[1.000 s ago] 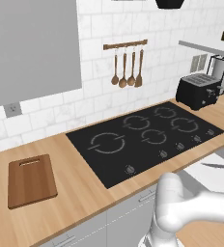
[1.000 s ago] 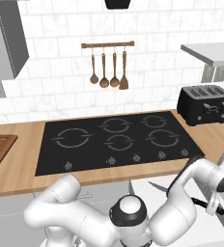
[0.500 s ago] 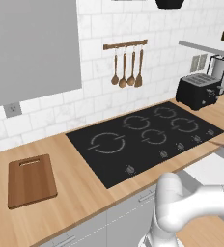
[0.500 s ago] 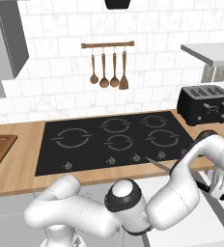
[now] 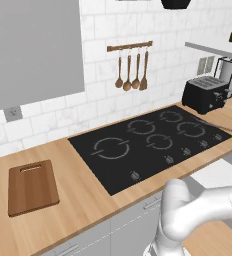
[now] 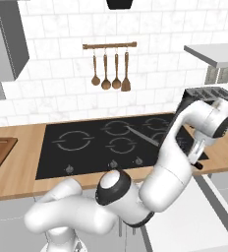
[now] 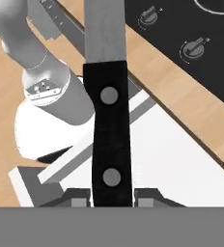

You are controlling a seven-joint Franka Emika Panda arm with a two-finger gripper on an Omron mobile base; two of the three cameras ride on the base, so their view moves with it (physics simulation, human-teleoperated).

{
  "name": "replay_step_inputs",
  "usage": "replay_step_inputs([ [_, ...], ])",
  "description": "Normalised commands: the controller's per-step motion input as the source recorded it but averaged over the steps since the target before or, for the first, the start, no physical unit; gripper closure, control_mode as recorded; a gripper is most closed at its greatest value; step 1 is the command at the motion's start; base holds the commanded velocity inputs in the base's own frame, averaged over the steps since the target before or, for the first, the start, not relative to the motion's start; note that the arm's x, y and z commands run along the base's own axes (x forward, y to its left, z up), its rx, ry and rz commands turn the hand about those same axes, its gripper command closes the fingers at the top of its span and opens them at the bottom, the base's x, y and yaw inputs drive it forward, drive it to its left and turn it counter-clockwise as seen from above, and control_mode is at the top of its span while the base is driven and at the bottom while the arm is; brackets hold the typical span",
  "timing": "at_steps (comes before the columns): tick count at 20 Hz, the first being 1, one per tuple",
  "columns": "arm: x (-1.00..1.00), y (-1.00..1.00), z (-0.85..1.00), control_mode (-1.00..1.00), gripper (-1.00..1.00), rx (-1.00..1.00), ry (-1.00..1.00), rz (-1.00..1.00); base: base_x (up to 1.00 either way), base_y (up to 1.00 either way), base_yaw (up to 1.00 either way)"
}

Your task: Pick up the knife from the drawer and place it on the cutting board. Then place the meat from the plate to the cutting board.

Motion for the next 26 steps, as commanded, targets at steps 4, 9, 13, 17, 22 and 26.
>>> replay_step_inputs([
  [4,0.33,1.0,0.63,-1.0,1.0,-0.01,0.0,0.0,0.0,0.0,0.0],
  [9,0.08,1.0,0.22,-1.0,1.0,-0.16,-0.01,0.0,0.0,0.0,0.0],
  [13,0.02,1.0,0.0,-1.0,1.0,-0.25,-0.08,-0.08,0.0,0.0,0.0],
  [17,0.0,1.0,0.03,-1.0,1.0,-0.12,-0.08,-0.17,0.0,0.0,0.0],
  [22,0.0,1.0,0.23,-1.0,1.0,0.0,-0.02,-0.2,0.0,0.0,0.0],
  [26,0.0,1.0,0.17,-1.0,1.0,0.0,-0.02,-0.23,0.0,0.0,0.0],
])
